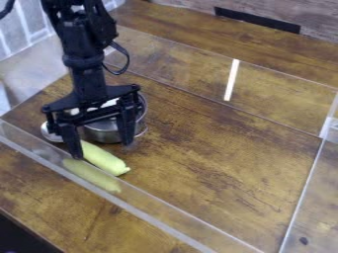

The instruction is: Move the green spoon to the right

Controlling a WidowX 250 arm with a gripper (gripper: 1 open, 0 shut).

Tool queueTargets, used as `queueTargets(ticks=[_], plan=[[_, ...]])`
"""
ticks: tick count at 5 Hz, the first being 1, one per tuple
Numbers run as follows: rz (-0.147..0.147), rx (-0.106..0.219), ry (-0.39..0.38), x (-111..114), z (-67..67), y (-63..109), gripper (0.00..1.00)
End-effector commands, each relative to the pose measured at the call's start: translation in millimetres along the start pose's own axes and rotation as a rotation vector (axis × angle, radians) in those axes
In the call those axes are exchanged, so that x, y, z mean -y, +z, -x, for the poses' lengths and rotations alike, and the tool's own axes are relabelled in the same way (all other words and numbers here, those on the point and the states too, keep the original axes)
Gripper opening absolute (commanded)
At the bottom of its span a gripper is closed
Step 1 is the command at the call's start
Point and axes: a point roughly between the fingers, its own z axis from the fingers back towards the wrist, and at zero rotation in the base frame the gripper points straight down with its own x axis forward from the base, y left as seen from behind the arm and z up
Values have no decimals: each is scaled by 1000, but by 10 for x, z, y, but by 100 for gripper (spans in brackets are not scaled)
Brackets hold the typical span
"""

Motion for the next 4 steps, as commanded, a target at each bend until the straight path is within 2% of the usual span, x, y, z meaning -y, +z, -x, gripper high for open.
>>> queueTargets(ticks=[1, 2, 4], plan=[[46, 17, 108, -39, -126, -62, 100], [63, 12, 151, -53, -228, -164, 100], [67, 22, 240, 47, -436, -218, 100]])
